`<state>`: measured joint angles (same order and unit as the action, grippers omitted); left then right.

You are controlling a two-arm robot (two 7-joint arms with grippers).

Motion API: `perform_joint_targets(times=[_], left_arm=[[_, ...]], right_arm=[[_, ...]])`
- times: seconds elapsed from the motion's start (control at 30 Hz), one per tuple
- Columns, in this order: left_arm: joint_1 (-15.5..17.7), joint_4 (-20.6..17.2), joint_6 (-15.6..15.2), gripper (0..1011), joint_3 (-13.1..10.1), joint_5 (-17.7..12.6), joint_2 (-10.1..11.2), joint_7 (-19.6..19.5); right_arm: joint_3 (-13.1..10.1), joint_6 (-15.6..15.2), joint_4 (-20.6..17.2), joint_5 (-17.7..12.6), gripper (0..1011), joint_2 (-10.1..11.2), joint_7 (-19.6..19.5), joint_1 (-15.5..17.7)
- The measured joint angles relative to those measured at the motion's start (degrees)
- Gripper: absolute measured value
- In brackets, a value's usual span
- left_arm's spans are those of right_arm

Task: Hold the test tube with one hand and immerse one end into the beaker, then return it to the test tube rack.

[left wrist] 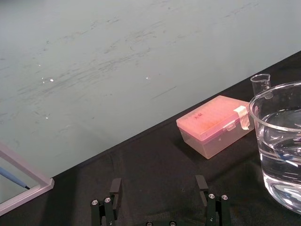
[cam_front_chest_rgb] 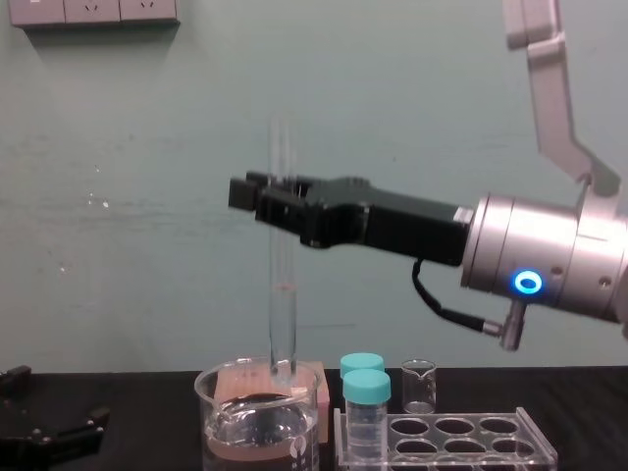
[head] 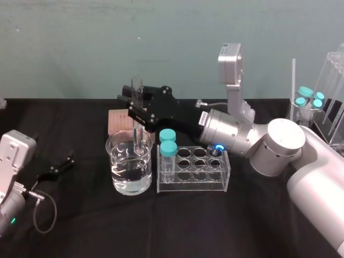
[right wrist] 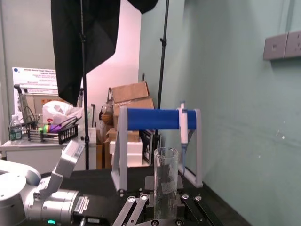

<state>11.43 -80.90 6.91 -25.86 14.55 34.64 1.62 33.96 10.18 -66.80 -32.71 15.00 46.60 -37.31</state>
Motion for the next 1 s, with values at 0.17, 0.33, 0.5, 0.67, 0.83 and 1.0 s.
perform_joint_targets(times=[0.17,0.33,0.5,0.67,0.83,1.0], left_arm=[[0.0,0.0,0.0,1000,0.0,0.0,0.0,0.0],[0.0,0.0,0.0,1000,0.0,0.0,0.0,0.0],[0.0,0.0,0.0,1000,0.0,0.0,0.0,0.0],[0.0,0.0,0.0,1000,0.0,0.0,0.0,0.0],[0.0,0.0,0.0,1000,0.0,0.0,0.0,0.0],[0.0,0.0,0.0,1000,0.0,0.0,0.0,0.0]], right_arm=[[0.5,0.0,2.2,0.0,242,-0.6,0.3,-0.5],[0.7,0.6,5.0,-0.1,242,-1.8,1.0,-1.7],[0.8,1.2,7.1,-0.3,242,-2.7,1.8,-2.6],[0.9,1.6,9.3,-0.4,242,-3.5,2.6,-3.6],[0.9,1.8,11.3,-0.3,242,-4.0,3.0,-4.3],[0.9,1.9,13.6,-0.2,242,-4.8,3.7,-5.0]])
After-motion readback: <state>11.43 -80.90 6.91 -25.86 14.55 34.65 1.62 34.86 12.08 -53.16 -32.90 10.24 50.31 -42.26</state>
